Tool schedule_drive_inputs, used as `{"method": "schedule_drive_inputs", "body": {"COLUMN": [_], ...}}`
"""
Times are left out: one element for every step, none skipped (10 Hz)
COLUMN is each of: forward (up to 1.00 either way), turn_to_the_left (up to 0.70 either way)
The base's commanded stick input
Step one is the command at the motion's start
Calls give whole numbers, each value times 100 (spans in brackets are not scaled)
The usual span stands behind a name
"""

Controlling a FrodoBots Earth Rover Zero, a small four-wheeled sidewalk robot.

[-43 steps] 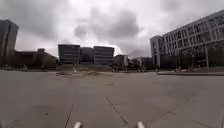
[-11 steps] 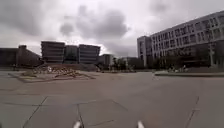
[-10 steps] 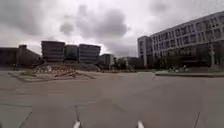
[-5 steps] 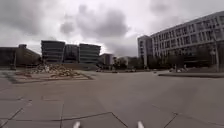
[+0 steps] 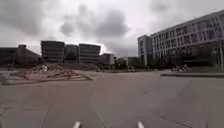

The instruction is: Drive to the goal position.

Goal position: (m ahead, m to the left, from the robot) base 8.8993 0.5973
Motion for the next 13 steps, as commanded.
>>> {"method": "schedule_drive_inputs", "body": {"forward": [100,100,100,100,99,97,97,97,97,97,97,97,97], "turn_to_the_left": [0,0,0,6,24,35,37,0,0,0,0,0,0]}}
